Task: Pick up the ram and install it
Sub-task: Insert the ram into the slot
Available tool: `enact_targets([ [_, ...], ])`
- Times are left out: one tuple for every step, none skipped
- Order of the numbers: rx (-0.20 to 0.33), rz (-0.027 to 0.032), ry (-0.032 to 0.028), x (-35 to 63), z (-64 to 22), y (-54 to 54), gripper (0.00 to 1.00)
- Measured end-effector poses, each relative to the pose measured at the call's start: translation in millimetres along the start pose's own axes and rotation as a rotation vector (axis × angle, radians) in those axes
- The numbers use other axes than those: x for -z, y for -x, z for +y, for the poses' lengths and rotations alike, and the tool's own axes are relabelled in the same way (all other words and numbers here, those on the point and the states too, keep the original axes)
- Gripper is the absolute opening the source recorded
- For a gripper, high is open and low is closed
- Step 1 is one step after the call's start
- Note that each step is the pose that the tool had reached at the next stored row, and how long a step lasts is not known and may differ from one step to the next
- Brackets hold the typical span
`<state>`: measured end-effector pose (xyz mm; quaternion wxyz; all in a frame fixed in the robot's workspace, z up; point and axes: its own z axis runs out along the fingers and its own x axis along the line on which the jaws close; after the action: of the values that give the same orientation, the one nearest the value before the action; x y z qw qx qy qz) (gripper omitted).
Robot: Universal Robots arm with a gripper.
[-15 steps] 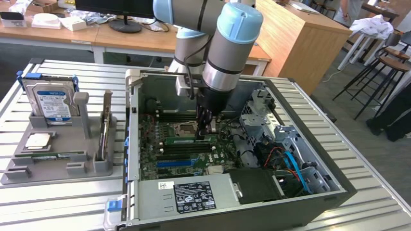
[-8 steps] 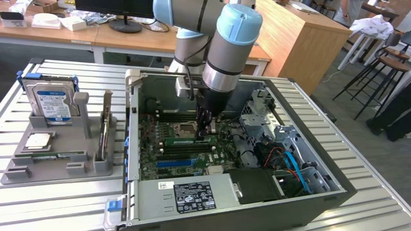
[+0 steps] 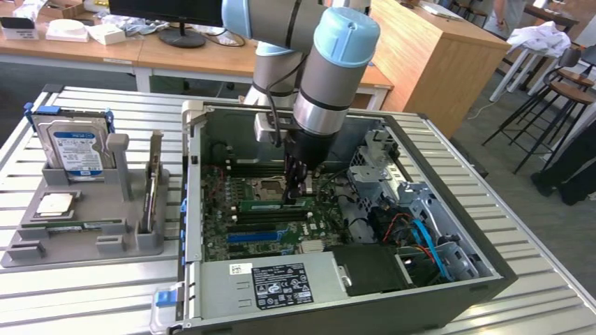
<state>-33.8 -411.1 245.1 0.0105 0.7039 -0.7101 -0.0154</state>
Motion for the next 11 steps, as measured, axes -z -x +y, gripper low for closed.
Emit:
enact_targets([
  [0.000, -0.0001, 0.0000, -0.3, 0.0, 0.0, 0.11],
  [0.000, -0.0006, -0.0002, -0.9, -0.1, 0.1, 0.11],
  [0.000, -0.0005, -0.0002, -1.4, -0.1, 0.1, 0.11],
  [0.000, -0.0003, -0.0001, -1.9, -0.1, 0.0, 0.11],
  [0.000, -0.0003, -0.0002, -2.4, -0.1, 0.0, 0.11],
  [0.000, -0.0003, -0.0001, -3.0, -0.1, 0.0, 0.11],
  [0.000, -0.0003, -0.0001, -3.5, -0.2, 0.0, 0.11],
  [0.000, -0.0003, -0.0001, -4.0, -0.2, 0.0, 0.11],
  [0.000, -0.0001, 0.0000, -4.2, -0.2, 0.0, 0.11],
  [0.000, 0.0000, 0.0000, -4.4, -0.2, 0.0, 0.11],
  [-0.001, -0.0002, -0.0001, -4.7, -0.2, 0.0, 0.11],
])
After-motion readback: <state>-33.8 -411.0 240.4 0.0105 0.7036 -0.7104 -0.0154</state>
